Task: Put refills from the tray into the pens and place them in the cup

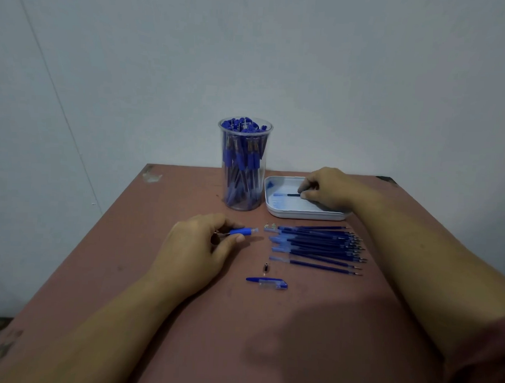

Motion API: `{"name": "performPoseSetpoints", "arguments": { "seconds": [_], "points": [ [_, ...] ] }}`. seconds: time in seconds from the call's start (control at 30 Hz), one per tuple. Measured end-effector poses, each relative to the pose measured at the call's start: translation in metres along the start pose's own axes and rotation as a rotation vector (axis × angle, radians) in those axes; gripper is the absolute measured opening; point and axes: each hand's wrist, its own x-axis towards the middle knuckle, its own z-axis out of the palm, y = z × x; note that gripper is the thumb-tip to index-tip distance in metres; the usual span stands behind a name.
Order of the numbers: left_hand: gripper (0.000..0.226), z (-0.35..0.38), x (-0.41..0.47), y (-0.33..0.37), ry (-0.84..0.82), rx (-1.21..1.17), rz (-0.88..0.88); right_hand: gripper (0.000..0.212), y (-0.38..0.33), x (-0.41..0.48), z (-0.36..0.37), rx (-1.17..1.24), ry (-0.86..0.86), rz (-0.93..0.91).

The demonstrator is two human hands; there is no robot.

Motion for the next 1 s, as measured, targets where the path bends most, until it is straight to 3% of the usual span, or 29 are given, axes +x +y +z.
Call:
{"name": "performPoseSetpoints", "arguments": {
  "seconds": [0.2, 0.53, 0.67, 1.0],
  "points": [
    [0.018, -0.001, 0.000, 0.002, -0.004, -0.013, -0.004, 0.008, -0.013, -0.012, -0.010, -0.094, 0.023, -0.030],
    [0.013, -0.004, -0.003, 0.007, 0.028, -0.059, 0.022, 0.007, -0.063, -0.127, -0.024, 0.135, 0.125, -0.176],
    [0.012, -0.006, -0.004, 0.009, 0.034, -0.075, 0.039, 0.017, -0.052, -0.134, 0.005, 0.238, 0.177, -0.185],
    [0.013, -0.005, -0.005, 0.008, 0.052, -0.096, 0.039, 0.013, -0.056, -0.136, 0.026, 0.331, 0.235, -0.248]
  ]
}}
